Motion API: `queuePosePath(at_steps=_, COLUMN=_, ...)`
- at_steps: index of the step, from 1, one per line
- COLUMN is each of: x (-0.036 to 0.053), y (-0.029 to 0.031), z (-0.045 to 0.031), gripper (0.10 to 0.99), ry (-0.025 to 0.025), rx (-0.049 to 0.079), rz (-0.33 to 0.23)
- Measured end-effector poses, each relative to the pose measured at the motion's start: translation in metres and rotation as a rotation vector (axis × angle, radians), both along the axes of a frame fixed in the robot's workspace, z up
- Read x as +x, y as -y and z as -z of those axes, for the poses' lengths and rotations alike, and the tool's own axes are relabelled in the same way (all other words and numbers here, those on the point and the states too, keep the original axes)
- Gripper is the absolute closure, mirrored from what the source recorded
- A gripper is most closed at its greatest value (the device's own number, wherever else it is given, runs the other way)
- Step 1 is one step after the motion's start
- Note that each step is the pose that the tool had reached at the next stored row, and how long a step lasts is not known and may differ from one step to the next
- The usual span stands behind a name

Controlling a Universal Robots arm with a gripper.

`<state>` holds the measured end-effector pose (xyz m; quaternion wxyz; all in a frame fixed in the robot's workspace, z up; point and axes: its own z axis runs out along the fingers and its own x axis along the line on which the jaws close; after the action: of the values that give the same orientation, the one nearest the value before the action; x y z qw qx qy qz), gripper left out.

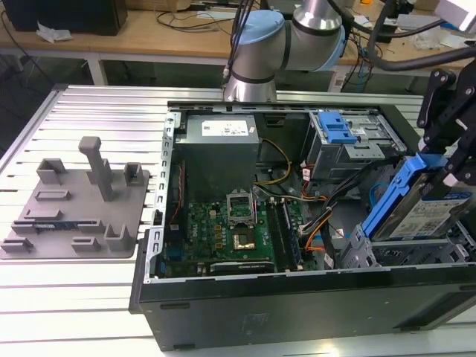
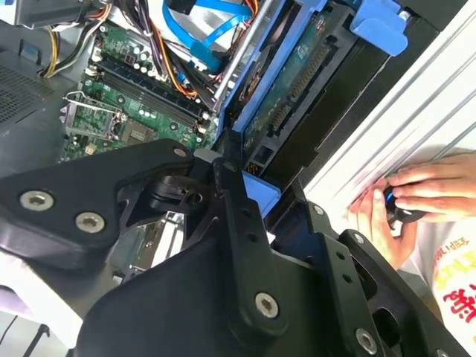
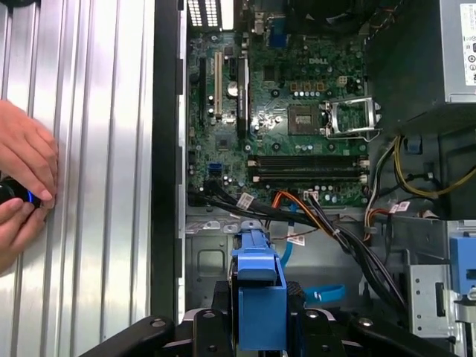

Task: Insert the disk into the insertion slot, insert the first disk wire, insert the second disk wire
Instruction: 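Insert the disk into the insertion slot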

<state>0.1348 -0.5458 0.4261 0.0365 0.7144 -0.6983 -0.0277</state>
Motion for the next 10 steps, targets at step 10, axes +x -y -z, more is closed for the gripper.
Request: queuePosePath(at_steps=10, x=0.0000, y=0.0054, z=0.0161, gripper=0.722, ry=-0.0048, rx=-0.001, rz=-0.001)
